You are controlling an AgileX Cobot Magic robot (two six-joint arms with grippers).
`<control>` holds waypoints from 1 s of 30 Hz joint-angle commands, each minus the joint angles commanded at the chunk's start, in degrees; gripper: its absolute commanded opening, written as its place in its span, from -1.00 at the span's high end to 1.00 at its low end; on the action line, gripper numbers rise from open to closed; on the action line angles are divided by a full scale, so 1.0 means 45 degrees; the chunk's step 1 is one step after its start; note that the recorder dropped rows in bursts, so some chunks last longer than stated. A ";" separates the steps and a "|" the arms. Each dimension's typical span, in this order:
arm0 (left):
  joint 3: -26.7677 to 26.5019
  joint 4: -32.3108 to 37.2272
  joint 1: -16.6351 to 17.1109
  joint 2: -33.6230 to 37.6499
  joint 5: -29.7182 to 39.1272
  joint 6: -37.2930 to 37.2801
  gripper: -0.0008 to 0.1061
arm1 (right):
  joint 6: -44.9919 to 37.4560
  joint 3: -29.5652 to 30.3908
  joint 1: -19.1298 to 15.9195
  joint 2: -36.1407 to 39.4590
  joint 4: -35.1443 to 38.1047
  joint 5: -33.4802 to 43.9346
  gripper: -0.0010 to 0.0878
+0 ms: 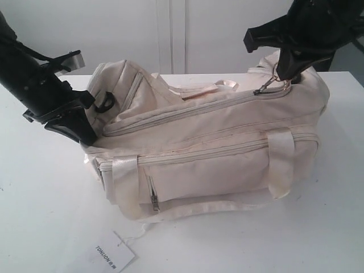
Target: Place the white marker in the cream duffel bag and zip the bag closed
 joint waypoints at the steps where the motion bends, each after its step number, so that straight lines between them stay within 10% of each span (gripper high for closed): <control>1: 0.0000 0.0000 0.0000 -0.0024 -0.0055 -0.0053 0.99 | 0.0000 0.0000 -0.0024 0.0000 0.0000 0.0000 0.98; 30: -0.0050 0.1278 0.0000 -0.1194 -0.0297 -0.0683 0.90 | -0.1352 0.1911 -0.0143 0.0040 0.2854 -0.0556 0.98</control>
